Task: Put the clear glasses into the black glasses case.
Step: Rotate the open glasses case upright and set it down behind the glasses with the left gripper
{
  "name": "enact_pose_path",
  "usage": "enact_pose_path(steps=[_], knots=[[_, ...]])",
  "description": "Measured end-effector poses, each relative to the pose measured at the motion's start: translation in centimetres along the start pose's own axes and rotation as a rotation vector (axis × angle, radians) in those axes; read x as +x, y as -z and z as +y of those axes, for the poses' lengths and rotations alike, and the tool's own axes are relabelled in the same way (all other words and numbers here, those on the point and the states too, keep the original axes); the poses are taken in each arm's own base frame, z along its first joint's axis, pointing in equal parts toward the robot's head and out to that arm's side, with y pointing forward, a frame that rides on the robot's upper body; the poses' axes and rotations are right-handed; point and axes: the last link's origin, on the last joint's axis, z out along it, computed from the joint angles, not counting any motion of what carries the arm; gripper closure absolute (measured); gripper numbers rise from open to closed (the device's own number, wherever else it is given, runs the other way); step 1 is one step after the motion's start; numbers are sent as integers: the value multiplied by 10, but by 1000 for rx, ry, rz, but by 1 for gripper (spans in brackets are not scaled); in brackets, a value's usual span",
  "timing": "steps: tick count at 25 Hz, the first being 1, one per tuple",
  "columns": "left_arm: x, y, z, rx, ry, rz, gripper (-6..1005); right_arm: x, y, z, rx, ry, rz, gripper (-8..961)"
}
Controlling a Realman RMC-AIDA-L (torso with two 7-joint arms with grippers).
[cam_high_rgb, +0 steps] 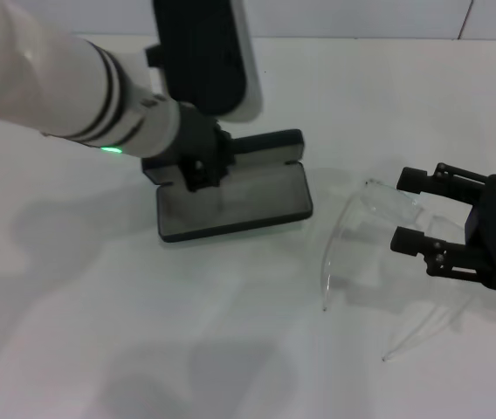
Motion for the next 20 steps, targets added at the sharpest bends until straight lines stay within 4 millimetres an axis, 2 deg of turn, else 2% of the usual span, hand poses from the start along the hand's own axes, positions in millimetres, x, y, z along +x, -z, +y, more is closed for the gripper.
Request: enact_pose_path(steps=[8, 14, 20], knots=[[20, -10, 6, 27, -92, 59, 786, 1, 4, 3, 7, -6, -15, 212], [20, -22, 1, 47, -71, 54, 781, 3, 6, 5, 12, -13, -16, 213], [22, -24, 1, 39, -78, 66, 777, 4, 8, 5, 22, -20, -22, 215]])
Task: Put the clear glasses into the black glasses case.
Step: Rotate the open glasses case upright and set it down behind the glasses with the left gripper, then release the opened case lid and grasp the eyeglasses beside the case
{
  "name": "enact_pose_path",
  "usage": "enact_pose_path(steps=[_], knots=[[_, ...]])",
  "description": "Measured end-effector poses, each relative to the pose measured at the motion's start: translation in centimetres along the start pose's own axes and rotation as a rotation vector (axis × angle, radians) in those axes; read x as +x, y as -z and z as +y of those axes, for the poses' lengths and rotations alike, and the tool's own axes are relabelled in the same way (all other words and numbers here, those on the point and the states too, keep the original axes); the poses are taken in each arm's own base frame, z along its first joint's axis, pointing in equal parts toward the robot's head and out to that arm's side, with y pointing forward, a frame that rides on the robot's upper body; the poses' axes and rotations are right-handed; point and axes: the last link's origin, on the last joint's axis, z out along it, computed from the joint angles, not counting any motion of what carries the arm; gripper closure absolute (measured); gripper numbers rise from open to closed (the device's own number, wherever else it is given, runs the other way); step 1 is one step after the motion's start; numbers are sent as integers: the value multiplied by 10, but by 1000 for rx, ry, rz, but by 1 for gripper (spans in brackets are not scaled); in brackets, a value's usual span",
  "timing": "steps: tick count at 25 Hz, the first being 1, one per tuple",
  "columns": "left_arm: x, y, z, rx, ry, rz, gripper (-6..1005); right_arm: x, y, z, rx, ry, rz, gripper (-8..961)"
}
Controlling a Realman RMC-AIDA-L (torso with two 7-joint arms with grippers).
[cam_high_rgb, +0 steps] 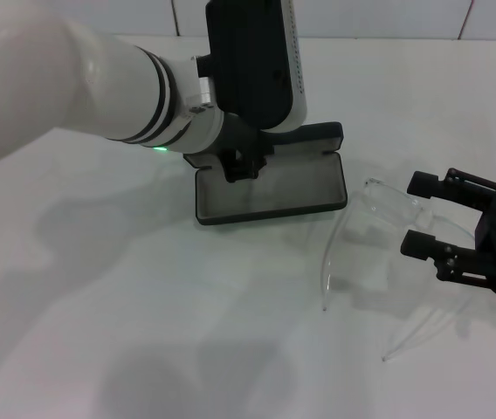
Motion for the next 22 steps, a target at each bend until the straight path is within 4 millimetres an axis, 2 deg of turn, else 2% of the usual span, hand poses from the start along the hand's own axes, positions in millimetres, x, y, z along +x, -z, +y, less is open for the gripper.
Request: enact_pose_path(steps=[8, 19, 22], knots=[[-4, -8, 4, -33, -20, -30, 772, 0, 0, 0, 0, 0, -2, 217], [-6, -8, 4, -19, -33, -40, 764, 0, 0, 0, 1, 1, -3, 220], [-2, -2, 2, 0, -20, -11, 761, 0, 0, 0, 1, 0, -2, 221]])
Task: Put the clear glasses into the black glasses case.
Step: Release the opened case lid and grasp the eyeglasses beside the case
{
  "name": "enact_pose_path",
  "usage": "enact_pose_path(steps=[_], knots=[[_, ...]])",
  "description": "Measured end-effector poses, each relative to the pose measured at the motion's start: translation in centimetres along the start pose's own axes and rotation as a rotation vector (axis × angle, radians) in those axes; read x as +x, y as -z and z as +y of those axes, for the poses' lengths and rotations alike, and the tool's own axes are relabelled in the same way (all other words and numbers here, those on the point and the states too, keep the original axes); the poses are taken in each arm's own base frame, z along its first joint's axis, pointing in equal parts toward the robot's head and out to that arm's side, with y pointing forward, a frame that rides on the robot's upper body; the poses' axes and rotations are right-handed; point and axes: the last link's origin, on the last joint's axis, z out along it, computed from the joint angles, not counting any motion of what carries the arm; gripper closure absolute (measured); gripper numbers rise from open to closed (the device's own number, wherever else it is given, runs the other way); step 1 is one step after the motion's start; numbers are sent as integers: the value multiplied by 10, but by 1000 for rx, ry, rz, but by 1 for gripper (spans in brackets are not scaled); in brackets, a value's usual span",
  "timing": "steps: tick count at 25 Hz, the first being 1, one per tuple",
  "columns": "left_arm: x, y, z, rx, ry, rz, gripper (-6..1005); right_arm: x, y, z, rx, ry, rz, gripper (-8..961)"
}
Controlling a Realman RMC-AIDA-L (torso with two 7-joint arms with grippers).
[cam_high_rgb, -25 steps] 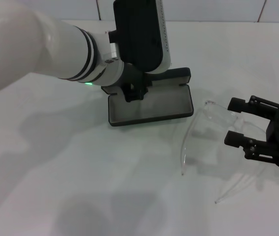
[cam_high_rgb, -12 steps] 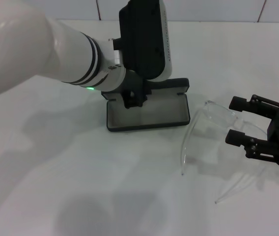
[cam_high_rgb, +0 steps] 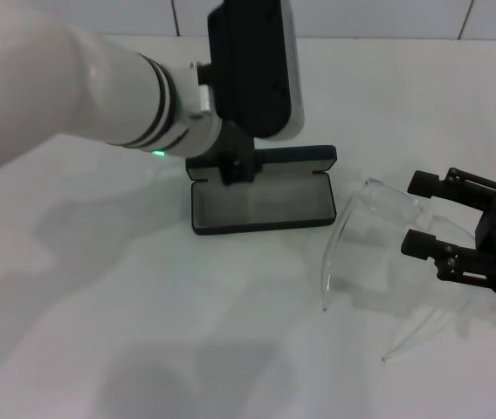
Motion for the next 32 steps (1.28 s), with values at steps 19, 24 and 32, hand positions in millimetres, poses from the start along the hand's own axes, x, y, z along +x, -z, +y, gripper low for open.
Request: enact_pose_path(steps=[19, 24, 32], knots=[[-44, 93, 15, 148, 470, 725, 711, -23, 28, -21, 108, -62, -7, 227], [-65, 91, 40, 77, 511, 853, 678, -67, 41, -38, 111, -123, 81, 228], [-111, 93, 64, -1, 610, 949, 626, -130, 12, -70, 232, -159, 583, 230]])
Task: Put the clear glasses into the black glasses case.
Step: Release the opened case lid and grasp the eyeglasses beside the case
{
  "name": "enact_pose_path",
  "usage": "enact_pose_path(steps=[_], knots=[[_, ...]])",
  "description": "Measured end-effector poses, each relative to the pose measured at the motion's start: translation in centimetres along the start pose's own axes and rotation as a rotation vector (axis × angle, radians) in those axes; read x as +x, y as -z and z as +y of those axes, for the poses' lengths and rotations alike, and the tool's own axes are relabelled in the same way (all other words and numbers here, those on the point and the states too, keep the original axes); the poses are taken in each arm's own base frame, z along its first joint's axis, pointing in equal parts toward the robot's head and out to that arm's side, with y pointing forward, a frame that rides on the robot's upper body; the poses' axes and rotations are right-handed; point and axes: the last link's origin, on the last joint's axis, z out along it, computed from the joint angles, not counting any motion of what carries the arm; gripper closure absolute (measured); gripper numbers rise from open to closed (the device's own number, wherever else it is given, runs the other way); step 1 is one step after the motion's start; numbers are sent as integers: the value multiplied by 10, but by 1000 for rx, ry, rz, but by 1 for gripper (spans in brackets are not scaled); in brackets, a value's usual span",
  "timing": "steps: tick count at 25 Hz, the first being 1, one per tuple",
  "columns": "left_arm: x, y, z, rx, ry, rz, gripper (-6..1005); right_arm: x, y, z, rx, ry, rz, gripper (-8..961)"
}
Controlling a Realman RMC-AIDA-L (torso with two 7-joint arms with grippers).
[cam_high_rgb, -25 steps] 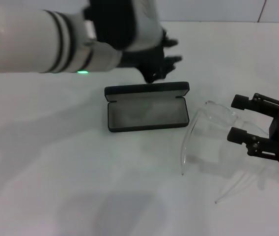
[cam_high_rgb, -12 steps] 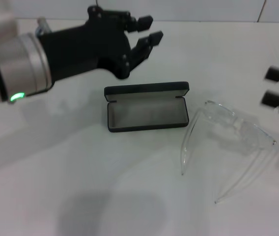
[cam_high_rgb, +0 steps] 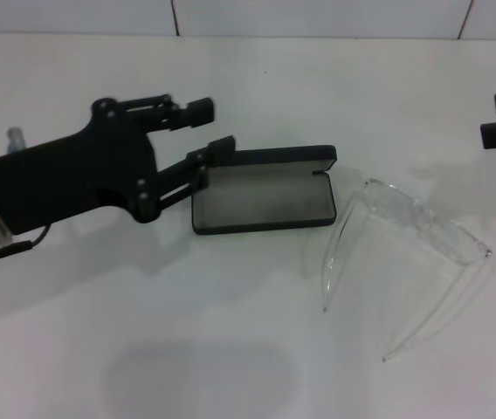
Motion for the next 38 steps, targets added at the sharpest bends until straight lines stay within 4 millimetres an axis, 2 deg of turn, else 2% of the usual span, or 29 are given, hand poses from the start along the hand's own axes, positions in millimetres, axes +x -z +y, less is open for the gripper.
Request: enact_pose_path(steps=[6, 8, 11, 12, 16, 21, 31, 38], knots=[[-16, 11, 2, 5, 55, 4, 586, -49, -8, 0, 85, -6, 277, 232], [-21, 12, 4, -8, 34, 1, 496, -61, -16, 3, 93, -1, 354, 233], [-28, 12, 10, -31, 9, 13, 360, -68, -32, 5, 114, 14, 465, 233], [-31, 13, 12, -43, 11, 24, 363, -68, -38, 6, 118, 23, 498, 234], [-36, 11, 13, -71, 28, 33, 377, -67, -67, 11, 130, 53, 612, 235], [-43, 9, 14, -82, 37, 34, 383, -54, -97, 14, 165, 70, 727, 236], [-46, 6, 13, -82, 17, 37, 396, -31, -127, 1, 195, -51, 747, 239], [-47, 1, 11, -89, 11, 41, 405, -24, -139, -5, 199, -81, 717, 241]])
